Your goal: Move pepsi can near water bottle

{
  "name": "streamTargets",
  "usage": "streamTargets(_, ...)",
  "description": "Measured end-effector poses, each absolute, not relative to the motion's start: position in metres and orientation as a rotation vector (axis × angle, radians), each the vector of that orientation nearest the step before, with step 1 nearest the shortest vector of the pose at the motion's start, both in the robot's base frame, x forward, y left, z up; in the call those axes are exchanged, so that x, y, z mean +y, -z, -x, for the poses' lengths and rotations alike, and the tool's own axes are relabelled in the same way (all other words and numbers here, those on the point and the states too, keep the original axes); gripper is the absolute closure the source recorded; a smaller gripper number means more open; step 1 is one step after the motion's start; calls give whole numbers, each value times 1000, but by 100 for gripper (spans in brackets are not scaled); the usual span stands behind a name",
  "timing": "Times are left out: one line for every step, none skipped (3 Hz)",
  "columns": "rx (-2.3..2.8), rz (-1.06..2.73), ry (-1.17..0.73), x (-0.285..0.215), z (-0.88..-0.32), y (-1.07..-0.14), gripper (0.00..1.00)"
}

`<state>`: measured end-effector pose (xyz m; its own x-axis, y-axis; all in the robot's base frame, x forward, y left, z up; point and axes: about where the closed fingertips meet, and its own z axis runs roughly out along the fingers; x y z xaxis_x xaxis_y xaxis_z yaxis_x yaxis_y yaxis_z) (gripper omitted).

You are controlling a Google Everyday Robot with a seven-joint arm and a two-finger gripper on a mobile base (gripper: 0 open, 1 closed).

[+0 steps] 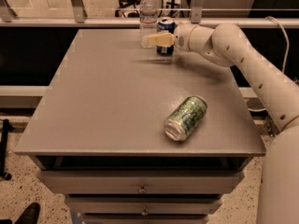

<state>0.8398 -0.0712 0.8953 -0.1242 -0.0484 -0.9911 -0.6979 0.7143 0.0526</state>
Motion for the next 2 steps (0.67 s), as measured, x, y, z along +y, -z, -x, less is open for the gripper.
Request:
streamTargets(1630, 611, -630, -72, -836, -891, 0)
streamTargets(1634, 638, -630, -83, -816, -900, 0)
